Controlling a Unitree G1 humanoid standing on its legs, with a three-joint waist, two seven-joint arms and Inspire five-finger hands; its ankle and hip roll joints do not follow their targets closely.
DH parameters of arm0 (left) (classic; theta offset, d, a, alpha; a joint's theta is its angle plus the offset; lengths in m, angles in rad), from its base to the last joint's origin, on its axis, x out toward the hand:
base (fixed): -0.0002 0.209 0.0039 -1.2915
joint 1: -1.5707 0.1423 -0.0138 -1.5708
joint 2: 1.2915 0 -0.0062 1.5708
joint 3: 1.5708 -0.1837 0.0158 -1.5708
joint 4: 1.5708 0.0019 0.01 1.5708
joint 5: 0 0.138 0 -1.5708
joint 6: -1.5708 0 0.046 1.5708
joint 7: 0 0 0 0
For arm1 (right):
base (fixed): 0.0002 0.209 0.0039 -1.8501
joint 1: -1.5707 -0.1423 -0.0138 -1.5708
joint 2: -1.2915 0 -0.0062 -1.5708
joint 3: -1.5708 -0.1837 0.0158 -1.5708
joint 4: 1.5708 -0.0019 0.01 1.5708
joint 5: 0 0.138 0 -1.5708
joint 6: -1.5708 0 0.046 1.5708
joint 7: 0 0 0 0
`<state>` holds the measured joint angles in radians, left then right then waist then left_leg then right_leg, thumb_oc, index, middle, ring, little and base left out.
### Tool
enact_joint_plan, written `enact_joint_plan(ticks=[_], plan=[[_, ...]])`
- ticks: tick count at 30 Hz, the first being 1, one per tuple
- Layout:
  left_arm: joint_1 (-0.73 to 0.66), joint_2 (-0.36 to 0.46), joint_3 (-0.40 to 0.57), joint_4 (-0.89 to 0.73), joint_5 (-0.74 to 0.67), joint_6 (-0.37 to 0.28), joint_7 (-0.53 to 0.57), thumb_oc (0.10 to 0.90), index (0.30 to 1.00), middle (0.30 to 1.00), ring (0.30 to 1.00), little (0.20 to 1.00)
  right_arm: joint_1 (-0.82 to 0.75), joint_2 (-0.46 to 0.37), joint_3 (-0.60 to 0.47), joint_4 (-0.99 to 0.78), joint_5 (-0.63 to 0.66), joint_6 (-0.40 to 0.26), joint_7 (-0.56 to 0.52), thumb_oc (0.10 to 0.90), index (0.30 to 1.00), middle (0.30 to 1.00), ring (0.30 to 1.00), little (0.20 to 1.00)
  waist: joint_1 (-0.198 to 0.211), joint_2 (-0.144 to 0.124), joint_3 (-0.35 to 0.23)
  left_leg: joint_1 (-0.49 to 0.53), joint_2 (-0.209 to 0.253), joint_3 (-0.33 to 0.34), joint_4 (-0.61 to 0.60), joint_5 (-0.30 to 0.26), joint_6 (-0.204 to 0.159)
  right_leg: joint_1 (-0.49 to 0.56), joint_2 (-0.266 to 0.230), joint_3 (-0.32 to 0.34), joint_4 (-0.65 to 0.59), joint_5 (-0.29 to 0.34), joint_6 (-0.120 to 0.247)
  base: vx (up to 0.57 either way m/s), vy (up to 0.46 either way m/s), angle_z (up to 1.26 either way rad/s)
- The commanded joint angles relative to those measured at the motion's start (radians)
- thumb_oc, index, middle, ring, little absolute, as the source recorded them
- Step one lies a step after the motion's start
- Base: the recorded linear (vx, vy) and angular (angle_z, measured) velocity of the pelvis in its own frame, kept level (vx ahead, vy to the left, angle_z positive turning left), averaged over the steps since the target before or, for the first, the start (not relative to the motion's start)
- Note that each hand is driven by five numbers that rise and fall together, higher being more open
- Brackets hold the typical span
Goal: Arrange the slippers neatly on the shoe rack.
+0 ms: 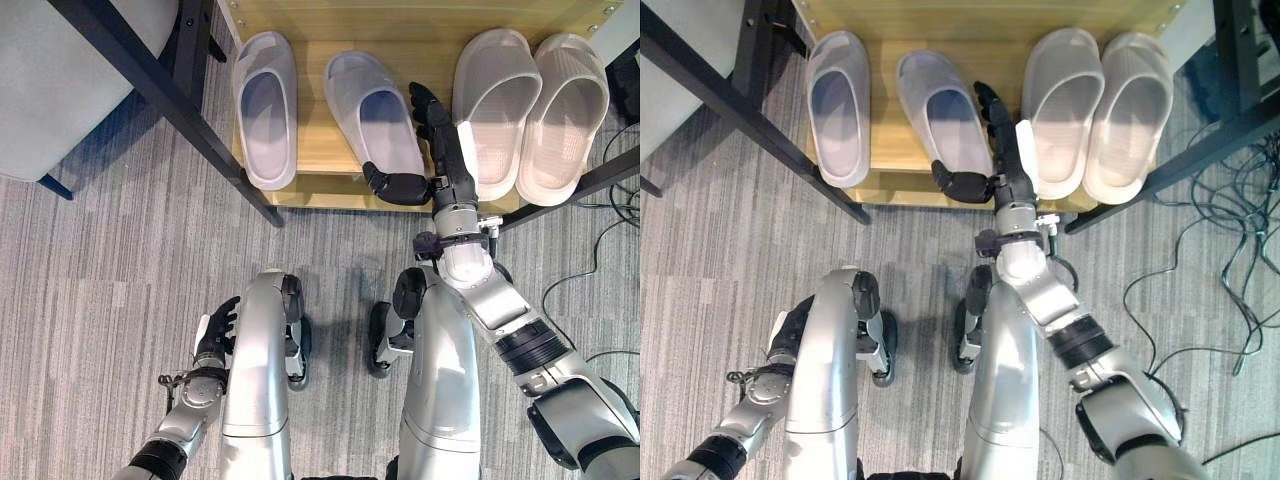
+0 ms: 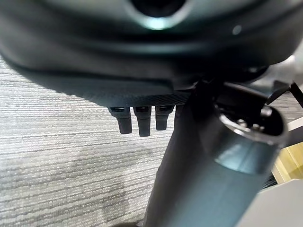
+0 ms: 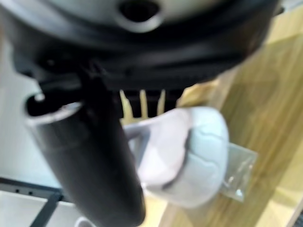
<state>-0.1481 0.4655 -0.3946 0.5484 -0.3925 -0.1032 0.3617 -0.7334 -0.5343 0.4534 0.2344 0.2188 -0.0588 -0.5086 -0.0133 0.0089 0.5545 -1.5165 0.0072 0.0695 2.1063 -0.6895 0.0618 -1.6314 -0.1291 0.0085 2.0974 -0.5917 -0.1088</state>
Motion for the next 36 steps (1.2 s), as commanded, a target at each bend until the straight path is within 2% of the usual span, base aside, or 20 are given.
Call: enact_joint_plan(ticks=[1, 23, 24, 36], plan=[[-0.031, -0.046, -0.053, -0.073, -0.007, -0.077, 0.019, 0.8, 0.9, 0.9, 0.9, 0.9, -0.133, 0.029, -0.013, -0.056, -0.036, -0.067, -0.045, 0.8, 0.9, 0.9, 0.9, 0.9, 0.054, -0.007, -0.035, -0.054, 0.029, -0.01, -0.038, 0.041, -0.065, 0.061, -0.003, 0.064, 0.056, -0.097, -0.048, 0.0, 0.0, 0.0], [-0.031, -0.026, -0.071, -0.086, -0.028, -0.103, 0.034, 0.8, 0.9, 0.9, 0.9, 0.9, -0.341, 0.149, 0.061, 0.217, -0.003, -0.059, -0.106, 0.8, 0.9, 0.9, 0.9, 0.9, 0.09, 0.008, -0.035, -0.054, 0.017, -0.013, -0.056, 0.047, -0.074, 0.061, -0.007, 0.065, 0.063, -0.097, -0.057, 0.0, 0.0, 0.0], [-0.03, -0.02, -0.076, -0.09, -0.029, -0.107, 0.036, 0.8, 0.9, 0.9, 0.9, 0.9, -0.363, 0.179, 0.07, 0.251, 0.019, -0.067, -0.115, 0.8, 0.9, 0.9, 0.9, 0.9, 0.096, 0.012, -0.035, -0.054, 0.017, -0.012, -0.056, 0.049, -0.075, 0.061, -0.01, 0.062, 0.066, -0.097, -0.058, 0.0, 0.0, 0.0], [-0.043, -0.014, -0.102, -0.098, -0.037, -0.123, 0.049, 0.8, 0.9, 0.9, 0.9, 0.9, -0.423, 0.289, 0.112, 0.353, 0.08, -0.088, -0.122, 0.8, 0.9, 0.9, 0.9, 0.9, 0.116, 0.024, -0.035, -0.054, 0.014, -0.017, -0.06, 0.054, -0.079, 0.061, -0.02, 0.054, 0.071, -0.097, -0.061, 0.0, 0.0, 0.0]])
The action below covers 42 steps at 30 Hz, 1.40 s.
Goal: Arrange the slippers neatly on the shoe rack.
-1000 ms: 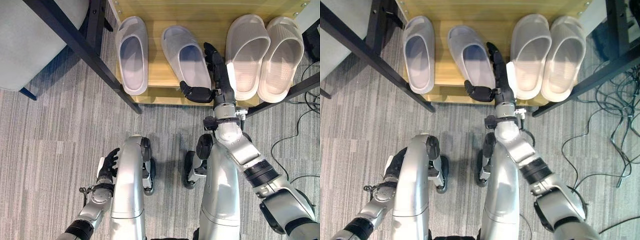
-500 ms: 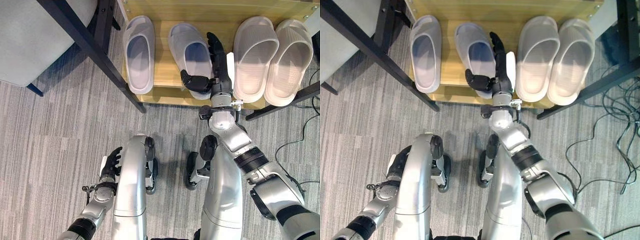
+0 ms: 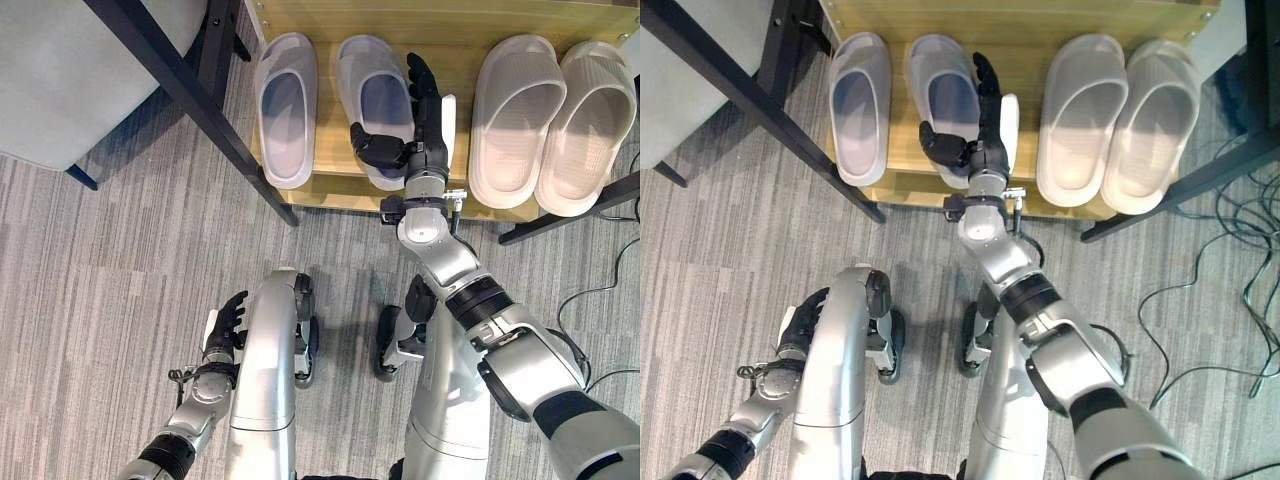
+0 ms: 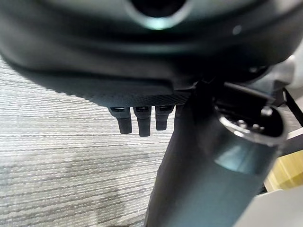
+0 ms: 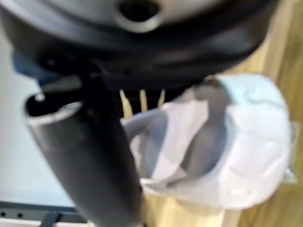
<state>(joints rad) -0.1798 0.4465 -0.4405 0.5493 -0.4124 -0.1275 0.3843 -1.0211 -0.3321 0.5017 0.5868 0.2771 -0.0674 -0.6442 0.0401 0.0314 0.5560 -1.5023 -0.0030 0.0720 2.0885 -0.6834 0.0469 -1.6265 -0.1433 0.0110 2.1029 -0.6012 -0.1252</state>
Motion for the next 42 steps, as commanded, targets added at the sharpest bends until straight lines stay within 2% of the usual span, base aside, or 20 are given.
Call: enact_joint_plan(ticks=[1, 19, 29, 42], plan=[[-0.011, 0.005, -0.056, -0.099, -0.017, -0.098, 0.027, 0.8, 0.9, 0.9, 0.9, 0.9, -0.136, 0.087, 0.064, 0.001, 0.022, -0.079, 0.014, 0.8, 0.9, 0.9, 0.9, 0.9, 0.062, 0.001, -0.036, -0.068, 0.024, -0.019, -0.042, 0.048, -0.064, 0.057, -0.006, 0.051, 0.065, -0.088, -0.044, 0.0, 0.0, 0.0], [-0.001, 0.014, -0.076, -0.115, -0.019, -0.113, 0.028, 0.8, 0.9, 0.9, 0.9, 0.9, -0.158, 0.166, 0.064, 0.035, 0.037, -0.094, -0.014, 0.8, 0.9, 0.9, 0.9, 0.9, 0.088, 0.012, -0.036, -0.068, 0.017, -0.018, -0.047, 0.05, -0.064, 0.057, -0.014, 0.044, 0.064, -0.084, -0.044, 0.0, 0.0, 0.0], [0.016, 0.03, -0.087, -0.148, -0.016, -0.133, 0.026, 0.8, 0.9, 0.9, 0.9, 0.9, -0.17, 0.21, 0.026, 0.069, 0.03, -0.111, -0.066, 0.8, 0.9, 0.9, 0.9, 0.9, 0.103, 0.037, -0.036, -0.068, 0.011, -0.021, -0.048, 0.048, -0.063, 0.057, -0.019, 0.038, 0.064, -0.086, -0.043, 0.0, 0.002, 0.01], [0.027, 0.04, -0.091, -0.161, -0.018, -0.145, 0.015, 0.8, 0.9, 0.9, 0.9, 0.9, -0.194, 0.242, 0.016, 0.106, 0.051, -0.117, -0.066, 0.8, 0.9, 0.9, 0.9, 0.9, 0.119, 0.05, -0.036, -0.068, 0.009, -0.014, -0.053, 0.05, -0.063, 0.057, -0.026, 0.045, 0.075, -0.09, -0.043, 0.0, 0.0, 0.0]])
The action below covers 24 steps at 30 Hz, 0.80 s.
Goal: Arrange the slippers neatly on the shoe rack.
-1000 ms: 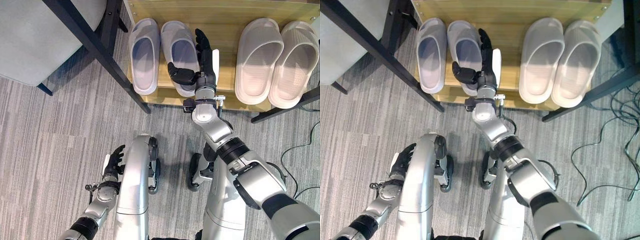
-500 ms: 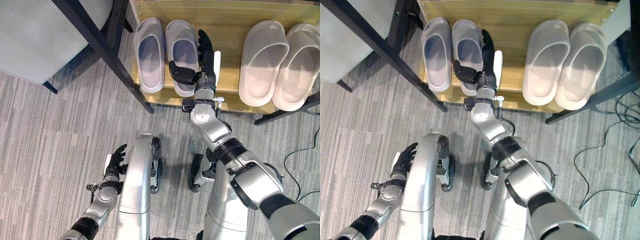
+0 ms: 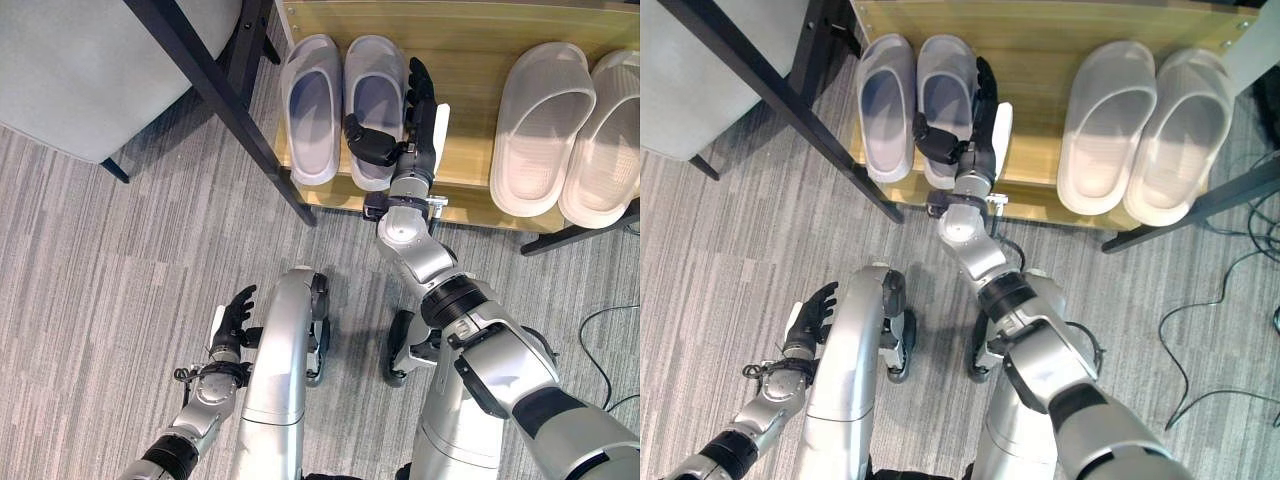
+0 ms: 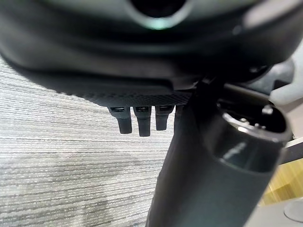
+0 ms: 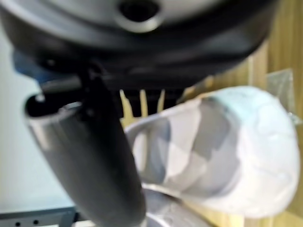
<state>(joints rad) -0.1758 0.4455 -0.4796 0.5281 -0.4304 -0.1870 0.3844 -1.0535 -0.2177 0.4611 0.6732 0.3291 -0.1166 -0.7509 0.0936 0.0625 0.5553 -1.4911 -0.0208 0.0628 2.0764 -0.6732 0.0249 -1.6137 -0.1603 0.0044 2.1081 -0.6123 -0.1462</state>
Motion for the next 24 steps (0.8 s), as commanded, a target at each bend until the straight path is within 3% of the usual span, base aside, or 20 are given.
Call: enact_joint_plan(ticks=[1, 24], plan=[[0.023, 0.042, -0.052, -0.14, 0.0, -0.085, 0.015, 0.8, 0.9, 0.9, 0.9, 0.9, -0.162, 0.128, 0.057, 0.02, -0.001, -0.068, 0.041, 0.8, 0.9, 0.9, 0.9, 0.9, 0.066, 0.019, -0.035, -0.079, 0.026, -0.005, -0.041, 0.04, -0.041, 0.044, -0.009, 0.052, 0.069, -0.079, -0.023, 0.0, 0.0, 0.0], [0.024, 0.037, -0.059, -0.146, -0.001, -0.078, 0.015, 0.8, 0.9, 0.9, 0.9, 0.9, -0.148, 0.151, 0.086, 0.036, 0.013, -0.059, 0.077, 0.8, 0.9, 0.9, 0.9, 0.9, 0.065, 0.022, -0.035, -0.079, 0.02, -0.006, -0.056, 0.057, -0.051, 0.044, -0.013, 0.048, 0.079, -0.083, -0.027, 0.0, -0.001, 0.01]])
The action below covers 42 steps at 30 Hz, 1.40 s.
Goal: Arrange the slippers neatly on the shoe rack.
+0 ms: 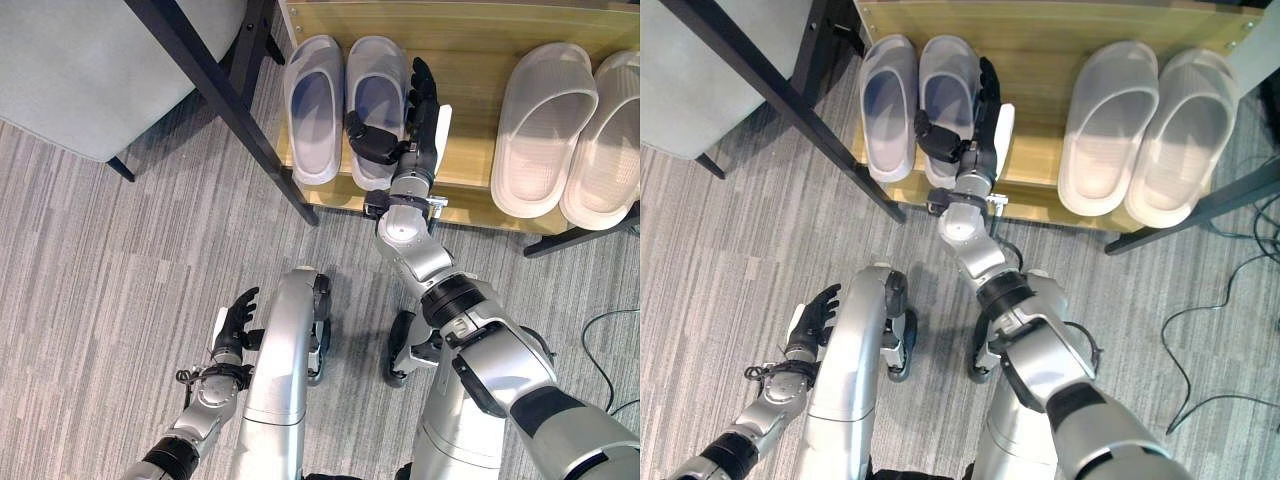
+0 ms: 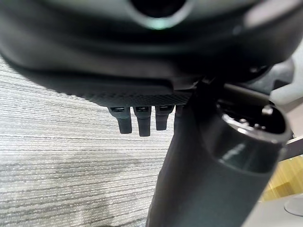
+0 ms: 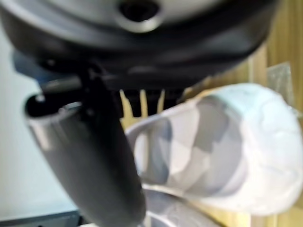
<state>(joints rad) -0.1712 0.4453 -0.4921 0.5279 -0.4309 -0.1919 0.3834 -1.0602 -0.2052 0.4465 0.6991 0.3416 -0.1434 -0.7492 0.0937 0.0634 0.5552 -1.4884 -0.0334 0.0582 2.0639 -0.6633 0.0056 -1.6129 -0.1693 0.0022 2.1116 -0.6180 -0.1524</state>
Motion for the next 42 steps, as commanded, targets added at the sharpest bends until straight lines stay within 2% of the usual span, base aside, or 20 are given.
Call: enact_joint_plan(ticks=[1, 8, 10, 16, 19, 23, 25, 28, 32, 33, 34, 36, 42], plan=[[0.019, 0.034, -0.044, -0.144, 0.0, -0.072, 0.017, 0.8, 0.9, 0.9, 0.9, 0.9, -0.142, 0.132, 0.094, 0.006, -0.005, -0.032, 0.072, 0.8, 0.9, 0.9, 0.9, 0.9, 0.063, 0.019, -0.035, -0.082, 0.035, 0.001, -0.045, 0.048, -0.032, 0.043, -0.004, 0.051, 0.077, -0.077, -0.021, 0.0, 0.0, 0.0], [0.019, 0.019, -0.02, -0.135, 0.01, -0.066, 0.013, 0.8, 0.9, 0.9, 0.9, 0.9, -0.135, 0.053, 0.068, -0.083, -0.151, 0.014, 0.036, 0.8, 0.9, 0.9, 0.9, 0.9, 0.043, -0.011, -0.035, -0.082, 0.033, 0.005, -0.061, 0.063, -0.038, 0.043, -0.001, 0.063, 0.068, -0.067, -0.023, 0.0, -0.007, 0.02], [0.033, 0.016, 0.016, -0.137, 0.024, -0.064, 0.003, 0.8, 0.9, 0.9, 0.9, 0.9, -0.102, -0.039, 0.019, -0.2, -0.311, 0.063, 0.003, 0.8, 0.9, 0.9, 0.9, 0.9, 0.028, -0.029, -0.035, -0.082, 0.031, 0.004, -0.088, 0.081, -0.043, 0.043, 0.012, 0.07, 0.044, -0.05, -0.024, 0.01, -0.033, 0.06], [0.027, 0.013, 0.059, -0.129, 0.04, -0.062, -0.003, 0.8, 0.9, 0.9, 0.9, 0.9, -0.073, -0.11, -0.02, -0.28, -0.427, 0.106, 0.0, 0.8, 0.9, 0.9, 0.9, 0.9, 0.025, -0.048, -0.035, -0.082, 0.028, 0.013, -0.171, 0.115, -0.047, 0.043, 0.016, 0.076, -0.039, -0.022, -0.024, -0.02, 0.002, 0.0], [0.021, 0.013, 0.078, -0.13, 0.035, -0.064, -0.008, 0.8, 0.9, 0.9, 0.9, 0.9, -0.071, -0.127, -0.037, -0.309, -0.448, 0.111, 0.001, 0.8, 0.9, 0.9, 0.9, 0.9, 0.025, -0.055, -0.035, -0.082, 0.022, 0.014, -0.223, 0.134, -0.046, 0.043, 0.018, 0.077, -0.088, -0.006, -0.023, -0.05, 0.021, -0.01], [-0.028, 0.008, 0.103, -0.111, 0.048, -0.063, -0.029, 0.8, 0.9, 0.9, 0.9, 0.9, -0.089, -0.162, -0.057, -0.366, -0.46, 0.09, 0.028, 0.8, 0.9, 0.9, 0.9, 0.9, 0.027, -0.074, -0.035, -0.082, 0.005, 0.012, -0.365, 0.187, -0.035, 0.043, 0.014, 0.08, -0.21, 0.035, -0.008, -0.07, 0.022, 0.0], [-0.039, 0.005, 0.107, -0.106, 0.048, -0.066, -0.033, 0.8, 0.9, 0.9, 0.9, 0.9, -0.094, -0.172, -0.059, -0.379, -0.473, 0.088, 0.037, 0.8, 0.9, 0.9, 0.9, 0.9, 0.025, -0.076, -0.035, -0.082, 0.002, 0.005, -0.389, 0.195, -0.034, 0.043, 0.012, 0.076, -0.239, 0.041, -0.005, 0.0, 0.0, 0.0], [-0.081, 0.003, 0.121, -0.086, 0.067, -0.069, -0.055, 0.8, 0.9, 0.9, 0.9, 0.9, -0.083, -0.212, -0.068, -0.458, -0.521, 0.057, 0.065, 0.8, 0.9, 0.9, 0.9, 0.9, 0.016, -0.069, -0.037, -0.082, 0.005, -0.023, -0.481, 0.246, -0.028, 0.056, -0.01, 0.053, -0.341, 0.071, 0.016, -0.06, 0.064, 0.0], [-0.08, -0.005, 0.119, -0.055, 0.086, -0.07, -0.069, 0.8, 0.9, 0.9, 0.9, 0.9, -0.011, -0.227, -0.082, -0.521, -0.557, 0.041, 0.083, 0.8, 0.9, 0.9, 0.9, 0.9, 0.006, -0.067, -0.144, -0.082, 0.01, -0.057, -0.613, 0.295, -0.026, 0.078, -0.037, 0.0, -0.485, 0.097, 0.035, -0.02, 0.06, 0.0], [-0.078, -0.005, 0.118, -0.054, 0.086, -0.071, -0.069, 0.8, 0.9, 0.9, 0.9, 0.9, -0.005, -0.227, -0.083, -0.524, -0.558, 0.041, 0.084, 0.8, 0.9, 0.9, 0.9, 0.9, 0.006, -0.064, -0.15, -0.082, 0.009, -0.06, -0.62, 0.299, -0.026, 0.08, -0.038, -0.004, -0.493, 0.101, 0.035, -0.02, 0.07, 0.02], [-0.072, -0.008, 0.115, -0.037, 0.098, -0.07, -0.081, 0.8, 0.9, 0.9, 0.9, 0.9, 0.039, -0.233, -0.096, -0.554, -0.577, 0.029, 0.089, 0.8, 0.9, 0.9, 0.9, 0.9, -0.001, -0.06, -0.21, -0.081, 0.019, -0.067, -0.696, 0.328, -0.028, 0.099, -0.048, -0.031, -0.576, 0.114, 0.046, -0.03, 0.044, 0.07], [-0.068, -0.011, 0.11, -0.026, 0.095, -0.075, -0.081, 0.8, 0.9, 0.9, 0.9, 0.9, 0.067, -0.229, -0.096, -0.573, -0.579, 0.026, 0.097, 0.8, 0.9, 0.9, 0.9, 0.9, -0.004, -0.057, -0.234, -0.073, 0.019, -0.077, -0.73, 0.343, -0.027, 0.116, -0.054, -0.05, -0.629, 0.132, 0.049, -0.05, 0.068, 0.06], [-0.045, -0.014, 0.119, -0.004, 0.093, -0.074, -0.104, 0.8, 0.9, 0.9, 0.9, 0.9, 0.212, -0.228, -0.11, -0.583, -0.531, 0.014, 0.17, 0.8, 0.9, 0.9, 0.9, 0.9, -0.024, -0.066, -0.278, 0.123, 0.026, -0.085, -0.986, 0.419, -0.026, 0.313, -0.053, -0.099, -0.898, 0.202, 0.08, -0.1, 0.039, -0.03]])
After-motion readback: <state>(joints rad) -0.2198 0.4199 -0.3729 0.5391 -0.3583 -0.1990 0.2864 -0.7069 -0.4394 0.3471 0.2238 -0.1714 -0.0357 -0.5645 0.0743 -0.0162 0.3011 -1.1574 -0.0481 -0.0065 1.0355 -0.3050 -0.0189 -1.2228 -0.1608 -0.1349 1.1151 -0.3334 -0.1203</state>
